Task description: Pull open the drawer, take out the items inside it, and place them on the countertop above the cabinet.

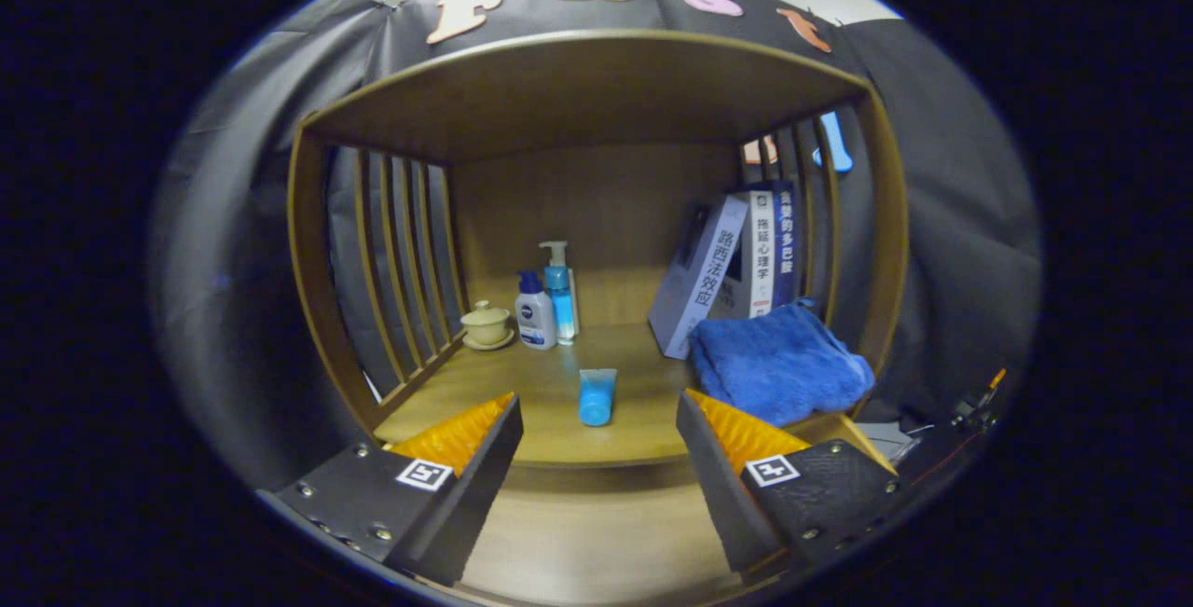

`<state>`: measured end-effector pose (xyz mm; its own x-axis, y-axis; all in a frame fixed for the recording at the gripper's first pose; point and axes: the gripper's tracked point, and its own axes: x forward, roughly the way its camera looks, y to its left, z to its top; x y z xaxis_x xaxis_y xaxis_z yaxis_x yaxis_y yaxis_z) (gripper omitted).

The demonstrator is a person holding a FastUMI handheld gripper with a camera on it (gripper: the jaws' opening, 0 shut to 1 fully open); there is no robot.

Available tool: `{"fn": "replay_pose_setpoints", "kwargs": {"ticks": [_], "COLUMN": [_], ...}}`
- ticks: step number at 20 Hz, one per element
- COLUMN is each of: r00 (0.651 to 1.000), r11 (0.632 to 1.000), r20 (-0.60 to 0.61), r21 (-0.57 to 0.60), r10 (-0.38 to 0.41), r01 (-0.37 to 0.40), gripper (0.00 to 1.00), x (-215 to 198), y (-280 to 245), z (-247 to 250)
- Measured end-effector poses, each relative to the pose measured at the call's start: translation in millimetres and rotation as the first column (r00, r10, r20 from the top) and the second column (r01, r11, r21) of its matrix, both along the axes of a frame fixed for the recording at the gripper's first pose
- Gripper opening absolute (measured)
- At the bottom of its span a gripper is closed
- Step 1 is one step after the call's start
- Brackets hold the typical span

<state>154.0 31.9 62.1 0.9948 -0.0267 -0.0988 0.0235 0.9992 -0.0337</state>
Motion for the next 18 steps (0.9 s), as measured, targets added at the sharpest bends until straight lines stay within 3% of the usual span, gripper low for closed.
{"fn": "replay_pose_setpoints", "kwargs": {"ticks": [8, 11, 18], "r00": [0.998, 0.999, 0.999], "r11": [0.997, 0.997, 1.000], "r20": [0.062, 0.020, -0.045], "r21": [-0.079, -0.059, 0.009], "r10": [0.028, 0.047, 0.002], "r01": [-0.023, -0.045, -0.002], "gripper": [0.99, 0.99, 0.99], "x": [-103, -133, -174], "y": [-12, -8, -29], "z": [-22, -61, -160]}}
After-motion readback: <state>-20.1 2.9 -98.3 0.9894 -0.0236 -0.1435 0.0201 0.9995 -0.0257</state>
